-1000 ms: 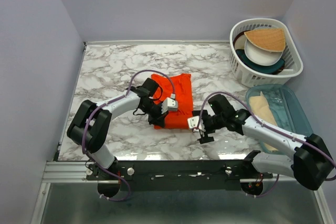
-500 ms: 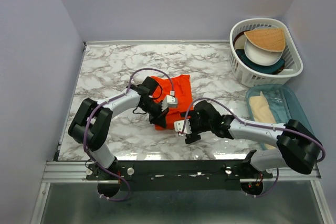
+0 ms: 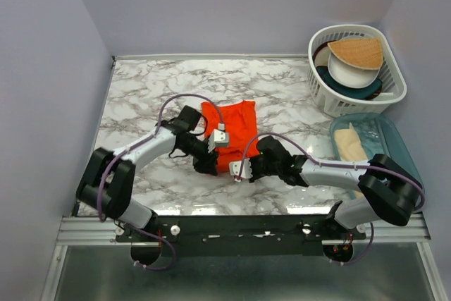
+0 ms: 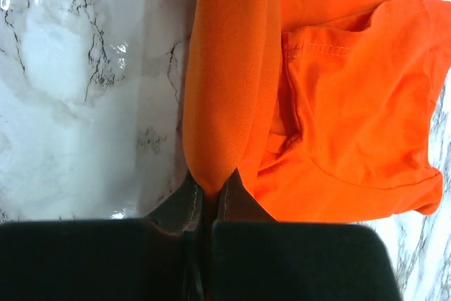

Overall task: Roll the t-shirts
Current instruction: Roll the T-shirt to the center of the board.

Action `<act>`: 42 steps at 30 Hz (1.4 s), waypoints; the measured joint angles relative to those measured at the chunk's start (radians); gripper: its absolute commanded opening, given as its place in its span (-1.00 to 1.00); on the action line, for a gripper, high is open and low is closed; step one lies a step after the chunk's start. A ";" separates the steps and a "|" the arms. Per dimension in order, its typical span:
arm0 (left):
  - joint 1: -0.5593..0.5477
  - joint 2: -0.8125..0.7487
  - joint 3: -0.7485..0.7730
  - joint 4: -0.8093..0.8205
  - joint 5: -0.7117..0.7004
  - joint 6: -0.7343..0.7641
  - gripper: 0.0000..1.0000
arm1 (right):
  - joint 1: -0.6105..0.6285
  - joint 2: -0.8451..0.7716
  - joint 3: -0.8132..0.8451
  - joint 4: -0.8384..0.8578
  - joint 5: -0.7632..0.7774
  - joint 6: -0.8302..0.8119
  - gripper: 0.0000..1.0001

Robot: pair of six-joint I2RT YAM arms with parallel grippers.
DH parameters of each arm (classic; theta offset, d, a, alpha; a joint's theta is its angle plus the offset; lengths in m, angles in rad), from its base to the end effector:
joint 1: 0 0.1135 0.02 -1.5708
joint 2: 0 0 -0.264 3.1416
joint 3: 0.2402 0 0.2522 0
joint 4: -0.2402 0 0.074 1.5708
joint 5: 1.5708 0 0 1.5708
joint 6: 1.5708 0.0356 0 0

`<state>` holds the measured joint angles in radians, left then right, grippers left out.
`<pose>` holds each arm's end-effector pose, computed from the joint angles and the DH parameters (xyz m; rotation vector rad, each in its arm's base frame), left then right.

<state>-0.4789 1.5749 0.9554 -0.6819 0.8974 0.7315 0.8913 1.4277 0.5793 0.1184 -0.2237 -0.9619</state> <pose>0.2365 -0.1542 0.1914 1.5758 1.9875 -1.1657 0.1637 0.2153 0.1582 -1.8964 1.2809 0.2205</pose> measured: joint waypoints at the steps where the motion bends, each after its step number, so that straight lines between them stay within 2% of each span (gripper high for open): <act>1: 0.000 -0.064 -0.058 0.038 -0.014 0.000 0.17 | 0.000 0.000 0.000 0.000 0.000 0.001 -0.95; 6: -0.034 -0.314 -0.250 0.189 -0.091 -0.015 0.28 | 0.000 0.000 0.000 -0.001 0.000 0.005 -0.95; 8: -0.064 -0.329 -0.272 0.233 -0.126 -0.024 0.36 | 0.000 0.000 0.001 -0.003 0.000 0.010 -0.95; 14: -0.113 -0.278 -0.279 0.323 -0.222 -0.064 0.29 | 0.000 -0.001 0.002 -0.009 0.000 0.022 -0.95; 17: -0.126 -0.250 -0.282 0.359 -0.268 -0.082 0.13 | 0.000 -0.002 0.003 -0.014 0.000 0.023 -0.95; 20: -0.132 -0.217 -0.282 0.393 -0.303 -0.104 -0.23 | 0.000 -0.003 0.003 -0.027 -0.001 0.024 -0.95; 21: -0.132 -0.204 -0.282 0.398 -0.309 -0.108 -0.45 | 0.000 -0.004 0.003 -0.030 -0.001 0.025 -0.94; 24: -0.132 -0.166 -0.274 0.395 -0.315 -0.114 -0.77 | 0.000 -0.005 0.005 -0.039 -0.002 0.027 -0.95; 27: -0.123 -0.140 -0.237 0.354 -0.304 -0.115 -0.87 | -0.001 -0.005 0.029 -0.089 -0.014 0.039 -0.97; 31: -0.084 -0.100 -0.152 0.256 -0.240 -0.114 -0.90 | -0.032 -0.006 0.103 -0.227 -0.092 0.053 -0.96; 37: -0.026 0.005 0.063 -0.046 -0.103 -0.024 -0.91 | -0.136 0.018 0.274 -0.509 -0.297 0.036 -0.96; 42: -0.012 0.175 0.222 -0.254 -0.026 0.036 -0.91 | -0.227 0.169 0.451 -0.753 -0.433 -0.042 -0.95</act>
<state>-0.4911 1.7500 1.1774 -0.9356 0.8719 0.7677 0.6640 1.5967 1.0306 -0.6350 -0.6567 -1.0039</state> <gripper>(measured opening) 0.086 0.085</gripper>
